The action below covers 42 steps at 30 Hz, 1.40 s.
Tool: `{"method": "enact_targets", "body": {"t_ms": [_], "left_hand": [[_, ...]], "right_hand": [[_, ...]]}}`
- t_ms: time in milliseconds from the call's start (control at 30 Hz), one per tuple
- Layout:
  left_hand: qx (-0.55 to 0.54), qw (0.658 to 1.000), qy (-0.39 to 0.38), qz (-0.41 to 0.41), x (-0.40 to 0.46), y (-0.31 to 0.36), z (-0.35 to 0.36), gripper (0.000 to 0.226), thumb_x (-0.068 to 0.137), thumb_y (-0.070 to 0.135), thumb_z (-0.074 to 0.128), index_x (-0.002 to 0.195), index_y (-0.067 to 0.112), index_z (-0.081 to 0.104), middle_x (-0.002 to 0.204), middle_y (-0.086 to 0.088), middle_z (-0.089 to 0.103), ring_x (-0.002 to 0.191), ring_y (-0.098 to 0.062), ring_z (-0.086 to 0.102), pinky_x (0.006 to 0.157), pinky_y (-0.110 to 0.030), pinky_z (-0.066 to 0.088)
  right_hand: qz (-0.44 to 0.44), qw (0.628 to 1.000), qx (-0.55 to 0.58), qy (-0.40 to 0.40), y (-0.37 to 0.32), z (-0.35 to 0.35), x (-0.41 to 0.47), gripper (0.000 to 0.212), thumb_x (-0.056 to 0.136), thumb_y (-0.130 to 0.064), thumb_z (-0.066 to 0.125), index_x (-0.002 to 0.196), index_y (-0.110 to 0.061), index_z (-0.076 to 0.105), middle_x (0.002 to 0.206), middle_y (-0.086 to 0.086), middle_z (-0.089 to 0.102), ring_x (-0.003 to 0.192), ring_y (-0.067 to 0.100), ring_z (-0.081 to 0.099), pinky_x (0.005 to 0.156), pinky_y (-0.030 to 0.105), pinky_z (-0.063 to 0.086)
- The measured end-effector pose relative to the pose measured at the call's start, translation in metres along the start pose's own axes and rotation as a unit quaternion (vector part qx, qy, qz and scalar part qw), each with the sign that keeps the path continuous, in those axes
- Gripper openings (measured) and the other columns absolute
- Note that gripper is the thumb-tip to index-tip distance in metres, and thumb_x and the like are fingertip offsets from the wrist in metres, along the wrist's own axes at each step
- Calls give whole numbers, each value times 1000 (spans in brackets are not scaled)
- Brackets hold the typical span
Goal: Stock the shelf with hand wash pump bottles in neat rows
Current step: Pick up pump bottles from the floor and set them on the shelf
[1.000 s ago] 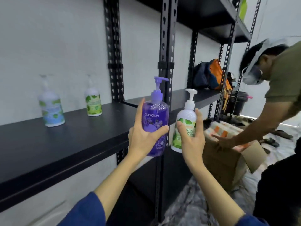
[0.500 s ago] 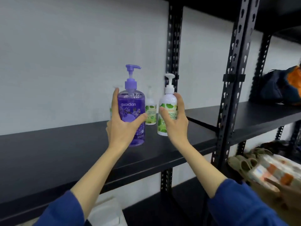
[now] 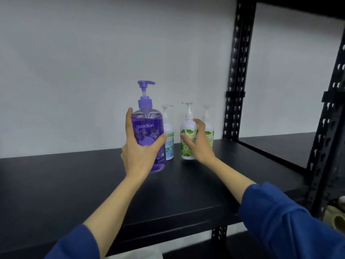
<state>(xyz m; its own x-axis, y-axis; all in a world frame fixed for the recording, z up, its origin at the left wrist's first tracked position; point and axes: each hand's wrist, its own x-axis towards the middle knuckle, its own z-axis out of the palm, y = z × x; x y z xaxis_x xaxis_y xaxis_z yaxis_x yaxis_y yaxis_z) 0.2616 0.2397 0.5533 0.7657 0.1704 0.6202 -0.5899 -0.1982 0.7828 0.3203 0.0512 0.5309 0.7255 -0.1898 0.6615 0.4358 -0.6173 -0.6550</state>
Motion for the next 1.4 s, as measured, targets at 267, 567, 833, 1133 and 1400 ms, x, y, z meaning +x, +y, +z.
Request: {"method": "enact_targets", "body": {"t_ms": [267,567,833,1133,1400], "left_hand": [[24,1000,-4,11,1,-4,2,98,73,38,78,145,47,11,109,18,49,91,-10,55,83,-25,42],[37,999,-14,29,0,-6,4,99,72,39,78,146,46,12,110,19,50,95,-12,57,89,-33,46],[30,999,-17,32,-1,-6,3,100,72,39,79,146,47,12,110,18,51,95,-13,60,92,-42,51],[21,999,-20,37,-1,-6,5,99,72,37,79,146,45,13,111,18,51,94,-12,59,90,-39,52],[20,999,-21,37,-1,-7,5,99,72,38,79,146,44,13,114,19,50,94,-10,58,87,-35,51]], "right_hand": [[22,1000,19,-11,10,11,3,66,84,-33,69,132,-25,25,124,8,49,106,24,57,93,46,50],[16,995,-95,-4,4,-1,-15,93,73,-19,80,144,-22,21,135,9,39,118,22,45,93,31,38],[25,989,-144,1,4,-1,-14,92,77,-22,77,148,-20,19,134,12,40,121,26,43,98,36,38],[28,984,-176,3,6,0,-12,91,80,-23,75,149,-21,17,133,12,38,122,28,43,96,40,40],[36,983,-178,5,6,-2,-11,89,81,-22,74,149,-22,18,133,12,38,120,28,44,93,42,42]]}}
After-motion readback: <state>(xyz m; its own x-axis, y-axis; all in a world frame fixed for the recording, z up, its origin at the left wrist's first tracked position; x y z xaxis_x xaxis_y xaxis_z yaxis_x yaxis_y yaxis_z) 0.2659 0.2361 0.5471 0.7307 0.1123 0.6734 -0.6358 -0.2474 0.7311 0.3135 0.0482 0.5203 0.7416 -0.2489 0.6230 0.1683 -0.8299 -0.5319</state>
